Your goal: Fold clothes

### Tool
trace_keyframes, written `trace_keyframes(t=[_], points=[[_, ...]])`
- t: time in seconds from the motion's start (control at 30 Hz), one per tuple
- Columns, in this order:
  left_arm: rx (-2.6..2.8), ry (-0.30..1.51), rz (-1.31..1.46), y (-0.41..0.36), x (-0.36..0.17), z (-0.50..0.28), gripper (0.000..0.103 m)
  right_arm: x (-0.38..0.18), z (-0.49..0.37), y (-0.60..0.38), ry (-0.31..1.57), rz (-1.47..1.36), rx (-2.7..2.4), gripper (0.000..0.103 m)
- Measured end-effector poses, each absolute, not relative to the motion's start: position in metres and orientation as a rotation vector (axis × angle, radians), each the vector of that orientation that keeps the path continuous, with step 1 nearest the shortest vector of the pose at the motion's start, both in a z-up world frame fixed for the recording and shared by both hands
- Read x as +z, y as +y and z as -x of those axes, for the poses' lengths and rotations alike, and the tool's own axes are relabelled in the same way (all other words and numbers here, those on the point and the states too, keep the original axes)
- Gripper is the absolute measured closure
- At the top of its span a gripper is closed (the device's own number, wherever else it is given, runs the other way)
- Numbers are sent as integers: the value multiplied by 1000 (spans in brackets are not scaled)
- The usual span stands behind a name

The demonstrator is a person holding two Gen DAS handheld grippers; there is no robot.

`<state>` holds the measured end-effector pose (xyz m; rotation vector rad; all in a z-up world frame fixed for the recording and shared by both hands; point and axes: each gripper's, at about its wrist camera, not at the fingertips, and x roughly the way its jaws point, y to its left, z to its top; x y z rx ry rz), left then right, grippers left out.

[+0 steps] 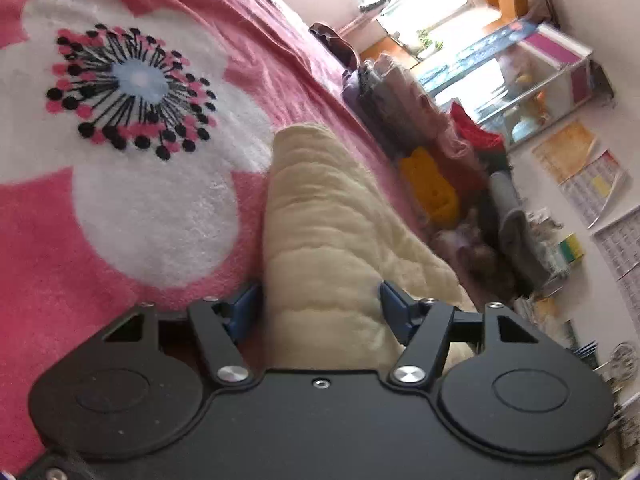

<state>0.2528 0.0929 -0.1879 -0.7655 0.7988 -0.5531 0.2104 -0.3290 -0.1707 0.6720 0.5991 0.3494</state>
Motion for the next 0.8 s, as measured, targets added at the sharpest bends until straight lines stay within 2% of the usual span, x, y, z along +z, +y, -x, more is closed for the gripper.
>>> trace_keyframes(t=[0.03, 0.07, 0.1, 0.13, 0.2, 0.27, 0.5, 0.8], points=[[-559, 803, 764, 93, -188, -252, 39, -172, -212, -329, 610, -643, 340, 33], [-560, 793, 738, 91, -188, -250, 39, -177, -214, -328, 633, -645, 355, 37], [-560, 783, 711, 88, -188, -248, 43, -179, -215, -326, 627, -653, 374, 54], [-562, 773, 684, 85, -188, -246, 48, -179, -214, -323, 615, -661, 408, 63], [-576, 754, 650, 82, -184, -249, 60, -170, -214, -314, 573, -591, 420, 65], [-589, 733, 643, 86, -179, -254, 62, -163, -219, -311, 555, -571, 433, 67], [-590, 589, 628, 91, -153, -294, 63, -142, -265, -307, 426, -615, 492, 67], [-615, 418, 687, 89, -130, -399, 63, -113, -364, -300, 261, -584, 477, 67]])
